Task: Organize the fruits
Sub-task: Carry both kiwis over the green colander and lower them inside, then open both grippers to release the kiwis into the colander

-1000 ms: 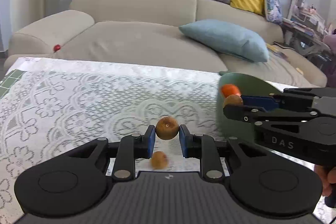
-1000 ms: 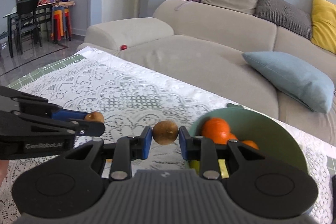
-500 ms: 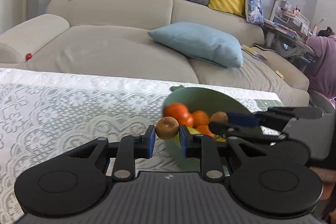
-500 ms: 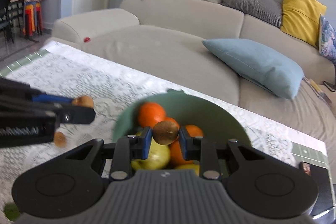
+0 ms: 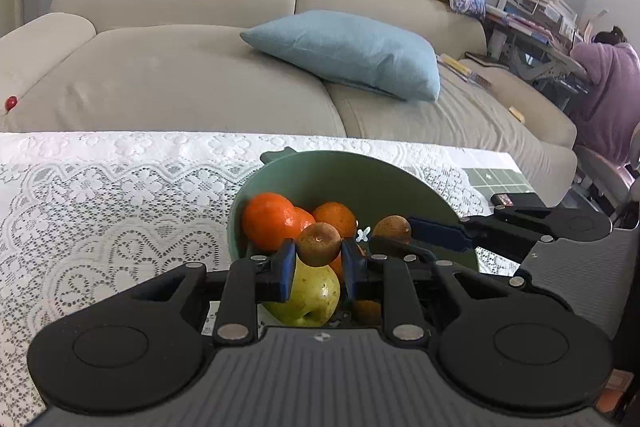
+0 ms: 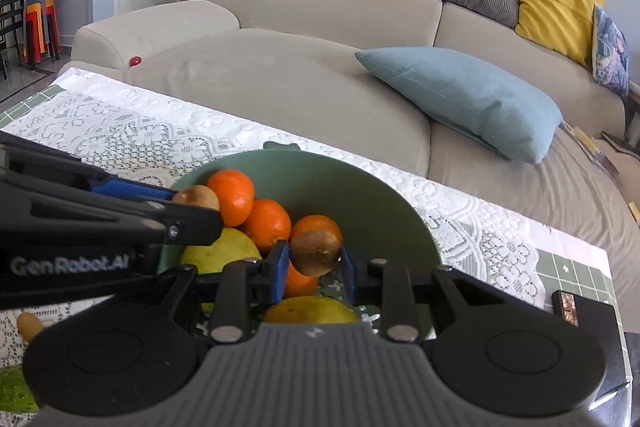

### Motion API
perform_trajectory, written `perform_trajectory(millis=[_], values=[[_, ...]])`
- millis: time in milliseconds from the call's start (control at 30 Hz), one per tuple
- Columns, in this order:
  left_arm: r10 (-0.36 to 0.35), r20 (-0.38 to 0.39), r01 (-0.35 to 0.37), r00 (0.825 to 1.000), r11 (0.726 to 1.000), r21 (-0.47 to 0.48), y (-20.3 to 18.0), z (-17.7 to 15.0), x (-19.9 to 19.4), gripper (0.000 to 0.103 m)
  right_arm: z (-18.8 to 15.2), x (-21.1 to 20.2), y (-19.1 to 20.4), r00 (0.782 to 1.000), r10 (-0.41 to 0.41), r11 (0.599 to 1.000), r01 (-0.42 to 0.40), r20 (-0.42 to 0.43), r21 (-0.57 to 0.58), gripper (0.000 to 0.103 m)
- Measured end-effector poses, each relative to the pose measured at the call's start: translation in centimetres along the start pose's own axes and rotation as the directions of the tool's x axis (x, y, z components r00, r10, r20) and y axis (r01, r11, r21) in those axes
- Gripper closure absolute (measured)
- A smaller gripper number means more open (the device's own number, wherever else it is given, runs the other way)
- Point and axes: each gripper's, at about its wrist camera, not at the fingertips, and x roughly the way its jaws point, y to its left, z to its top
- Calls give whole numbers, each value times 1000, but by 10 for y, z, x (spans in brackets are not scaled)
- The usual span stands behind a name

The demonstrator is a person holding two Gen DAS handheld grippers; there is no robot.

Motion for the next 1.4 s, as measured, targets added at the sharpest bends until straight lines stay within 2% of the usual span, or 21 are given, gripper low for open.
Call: perform_trajectory(millis=[467,1133,1200,1300,1400], values=[[-4,-60,4,998,1000,-2,-3,0,28,76,-2,22,1,999,9,1000,-9,-49,-16,79],[30,-70,-25,997,997,67,-14,6,43,76,-6,33,4,995,14,1000,-15,-98,-17,79],[28,-68,-23,997,998,67,-14,6,45,76,-5,33,2,995,10,1000,-11,-97,-14,78],[22,-61,-18,998,998,63,-12,5,45,76,-4,31,3,996,7,1000,-9,-89,-13,71],[11,-59,-8,998,998,58,-12,5,43,71,-4,29,5,996,-3,1000,1,-85,-25,69]])
